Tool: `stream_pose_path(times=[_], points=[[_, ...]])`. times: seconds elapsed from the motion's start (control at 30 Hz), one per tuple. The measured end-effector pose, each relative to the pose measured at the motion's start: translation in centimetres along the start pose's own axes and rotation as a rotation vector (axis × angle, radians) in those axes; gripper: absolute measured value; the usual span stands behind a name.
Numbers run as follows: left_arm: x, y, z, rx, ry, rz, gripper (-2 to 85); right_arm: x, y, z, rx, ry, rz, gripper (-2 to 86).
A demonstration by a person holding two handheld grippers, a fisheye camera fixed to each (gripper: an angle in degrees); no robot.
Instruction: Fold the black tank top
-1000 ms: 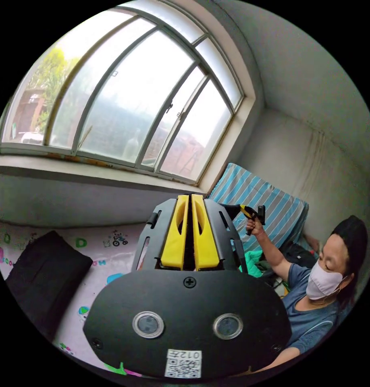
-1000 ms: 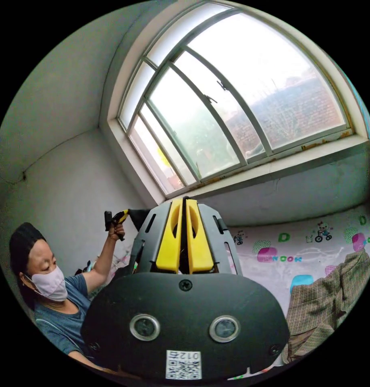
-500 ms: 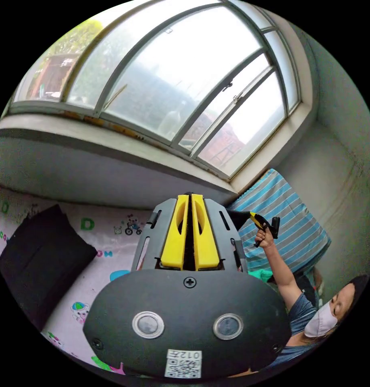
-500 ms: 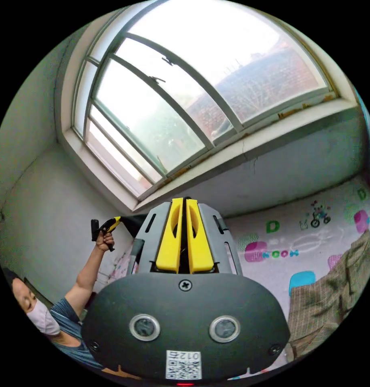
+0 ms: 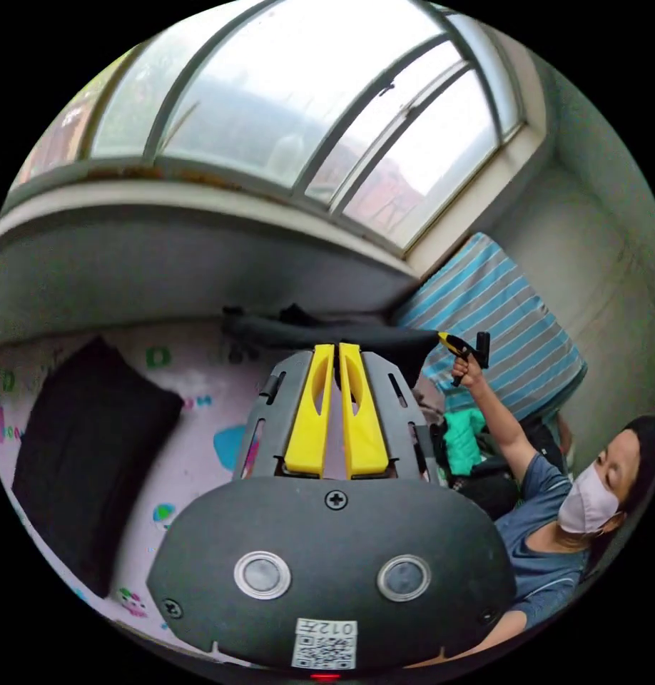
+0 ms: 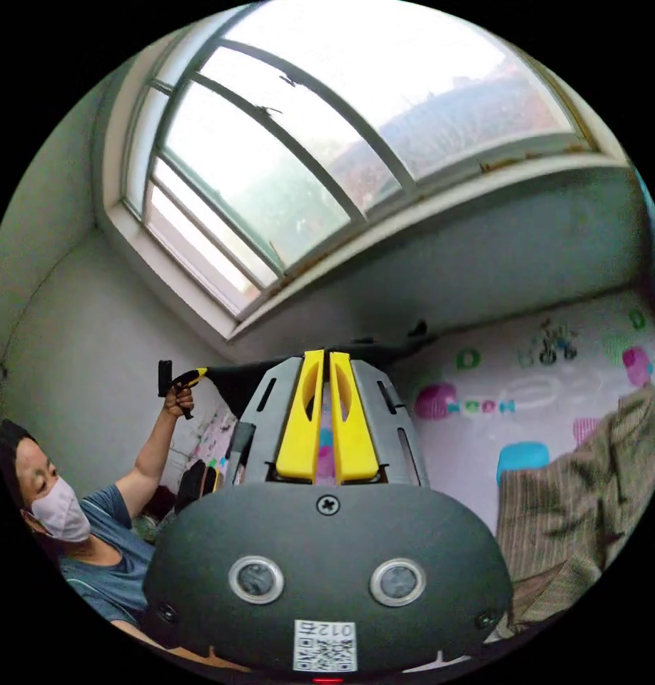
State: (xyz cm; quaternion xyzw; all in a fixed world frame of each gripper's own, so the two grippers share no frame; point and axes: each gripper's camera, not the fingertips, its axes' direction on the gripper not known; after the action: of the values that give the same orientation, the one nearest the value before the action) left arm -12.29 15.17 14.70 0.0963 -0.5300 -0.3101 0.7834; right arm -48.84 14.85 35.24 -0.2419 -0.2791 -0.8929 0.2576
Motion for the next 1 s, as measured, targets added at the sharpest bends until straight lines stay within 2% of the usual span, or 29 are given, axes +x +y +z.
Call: stream_pose_path(times=[0.2,0.37,0.47,0.63,0.73,0.8,0.9,1.0], points=[[-11.5,9.3,13.2,-0.309,0.022,-0.346,1.1,8.7,7.6,8.6,-0.21,0.027,0.269,-1.0],[-14.5,14.2,19.9,-0.48,0.018,-0.484,1.1,11.9,10.5,13.3,-0.371,0.097,0.366,-1.0],[-14.1,15.0,22.0,-0.586,-0.013,-0.492,1.1,12.2,10.8,15.1,-0.437,0.128,0.374,-1.0],[-12.5,14.4,22.4,-0.625,0.023,-0.501,1.0,11.6,9.4,17.5,-0.512,0.157,0.39,-1.0],[-10.2,12.1,21.3,-0.613,0.125,-0.439,1.1,10.8,7.6,18.4,-0.565,0.051,0.405,-0.9],[-9.0,9.8,20.3,-0.629,0.097,-0.407,1.2,10.3,6.2,18.9,-0.58,0.055,0.4,-0.7],[-8.9,7.9,20.1,-0.588,0.044,-0.461,1.4,9.8,3.7,20.2,-0.49,0.117,0.423,0.2],[-7.3,6.1,21.1,-0.476,-0.116,-0.461,1.9,8.6,2.6,23.5,-0.497,0.226,0.422,2.3]])
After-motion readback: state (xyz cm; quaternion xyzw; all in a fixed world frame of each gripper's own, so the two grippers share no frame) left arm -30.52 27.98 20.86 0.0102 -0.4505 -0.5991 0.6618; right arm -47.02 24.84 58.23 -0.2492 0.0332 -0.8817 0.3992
